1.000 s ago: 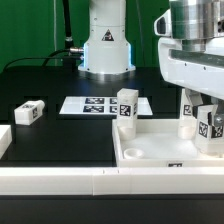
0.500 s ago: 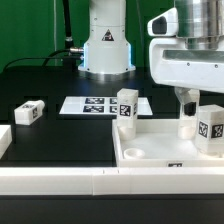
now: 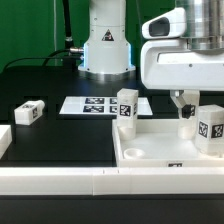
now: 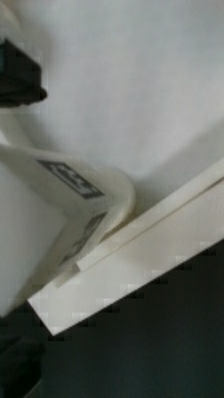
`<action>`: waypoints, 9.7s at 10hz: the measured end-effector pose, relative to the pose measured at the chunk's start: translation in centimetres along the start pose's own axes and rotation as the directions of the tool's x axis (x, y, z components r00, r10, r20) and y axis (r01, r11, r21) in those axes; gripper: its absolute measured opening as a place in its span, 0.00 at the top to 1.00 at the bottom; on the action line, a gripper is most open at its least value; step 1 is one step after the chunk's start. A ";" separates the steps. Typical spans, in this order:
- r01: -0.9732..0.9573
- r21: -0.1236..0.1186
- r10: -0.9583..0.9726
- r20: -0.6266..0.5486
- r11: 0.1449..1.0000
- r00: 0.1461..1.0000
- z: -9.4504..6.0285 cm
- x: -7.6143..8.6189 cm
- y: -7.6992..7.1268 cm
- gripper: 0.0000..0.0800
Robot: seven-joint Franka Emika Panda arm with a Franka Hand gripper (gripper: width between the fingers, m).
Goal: Assemble square table
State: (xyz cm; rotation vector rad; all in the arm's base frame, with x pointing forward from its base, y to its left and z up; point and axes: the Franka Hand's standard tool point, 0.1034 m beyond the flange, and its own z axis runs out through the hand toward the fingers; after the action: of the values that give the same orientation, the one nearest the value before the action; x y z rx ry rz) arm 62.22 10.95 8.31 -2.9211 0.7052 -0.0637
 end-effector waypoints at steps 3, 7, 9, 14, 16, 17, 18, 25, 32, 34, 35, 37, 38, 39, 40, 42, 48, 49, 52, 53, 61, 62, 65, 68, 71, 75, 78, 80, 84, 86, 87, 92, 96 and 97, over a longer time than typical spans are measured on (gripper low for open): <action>0.251 -0.022 -0.251 -0.001 0.968 0.968 0.0 -0.1 0.0 0.19; 0.481 -0.047 -0.482 0.005 0.875 0.876 0.0 0.0 0.1 0.19; 0.492 -0.048 -0.493 0.005 0.869 0.870 0.1 0.0 0.1 0.19; 0.471 -0.048 -0.472 0.004 0.881 0.882 0.1 0.0 0.2 0.64; 0.344 -0.047 -0.344 -0.003 0.938 0.939 0.1 0.0 0.1 0.64; 0.278 -0.047 -0.278 -0.006 0.960 0.961 0.1 0.0 0.1 0.64; 0.174 -0.040 -0.175 -0.010 0.984 0.985 0.0 0.0 0.2 0.64; -0.578 0.018 0.578 -0.021 0.816 0.816 0.3 -0.1 0.2 0.64; -0.644 0.022 0.645 -0.016 0.764 0.764 0.2 0.0 0.0 0.32; -0.542 0.021 0.543 -0.019 0.840 0.840 0.2 0.0 0.0 0.23; -0.466 0.019 0.466 -0.021 0.885 0.884 0.2 0.1 0.0 0.19; -0.353 0.014 0.353 -0.024 0.935 0.935 0.2 0.0 0.0 0.19; -0.189 -0.011 0.189 -0.027 0.982 0.982 0.2 -0.2 0.1 0.19; -0.082 -0.027 0.081 -0.029 0.996 0.996 0.3 -0.3 0.0 0.19; 0.006 -0.039 -0.007 -0.029 0.999 1.000 0.2 -0.3 0.0 0.19; 0.245 -0.077 -0.247 -0.017 0.966 0.969 0.1 -0.2 -0.1 0.19; 0.441 -0.091 -0.443 -0.003 0.893 0.896 0.1 -0.2 -0.1 0.54; 0.434 -0.091 -0.436 -0.004 0.896 0.900 0.1 -0.2 -0.1 0.54; 0.315 -0.083 -0.317 -0.016 0.945 0.948 0.1 -0.2 -0.1 0.64; 0.192 -0.063 -0.194 -0.023 0.979 0.981 0.1 -0.1 0.0 0.64; -0.680 0.005 0.679 -0.036 0.733 0.733 0.3 -0.4 -0.3 0.64; -0.744 0.009 0.744 -0.034 0.668 0.668 0.3 -0.4 -0.3 0.64; -0.719 0.008 0.719 -0.033 0.695 0.694 0.3 -0.4 -0.3 0.64; -0.540 -0.001 0.540 -0.035 0.841 0.841 0.3 -0.3 -0.2 0.29; -0.314 -0.012 0.313 -0.035 0.949 0.949 0.3 -0.3 -0.1 0.19; 0.226 -0.073 -0.228 -0.015 0.971 0.974 0.4 -0.3 0.2 0.19; 0.440 -0.082 -0.441 0.006 0.894 0.898 0.4 -0.1 0.0 0.19; 0.513 -0.082 -0.514 0.013 0.854 0.858 0.4 -0.1 0.0 0.19; 0.491 -0.081 -0.491 0.011 0.868 0.871 0.5 -0.1 0.0 0.64; 0.411 -0.081 -0.412 0.004 0.908 0.911 0.5 -0.1 0.0 0.64; 0.325 -0.080 -0.327 -0.004 0.942 0.945 0.5 -0.1 0.0 0.64; -0.327 -0.023 0.325 -0.056 0.945 0.944 0.6 -0.3 0.0 0.64; -0.654 0.002 0.653 -0.055 0.757 0.756 0.6 -0.4 -0.1 0.64; -0.672 0.004 0.671 -0.052 0.741 0.740 0.6 -0.4 -0.2 0.55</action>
Offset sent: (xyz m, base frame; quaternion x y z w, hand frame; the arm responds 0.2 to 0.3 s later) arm -0.0035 0.0062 -0.0008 -0.0202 -0.0041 -0.1767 0.9841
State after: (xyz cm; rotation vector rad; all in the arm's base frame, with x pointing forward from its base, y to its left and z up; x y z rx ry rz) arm 61.99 11.34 7.70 -2.4852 1.7252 -0.0537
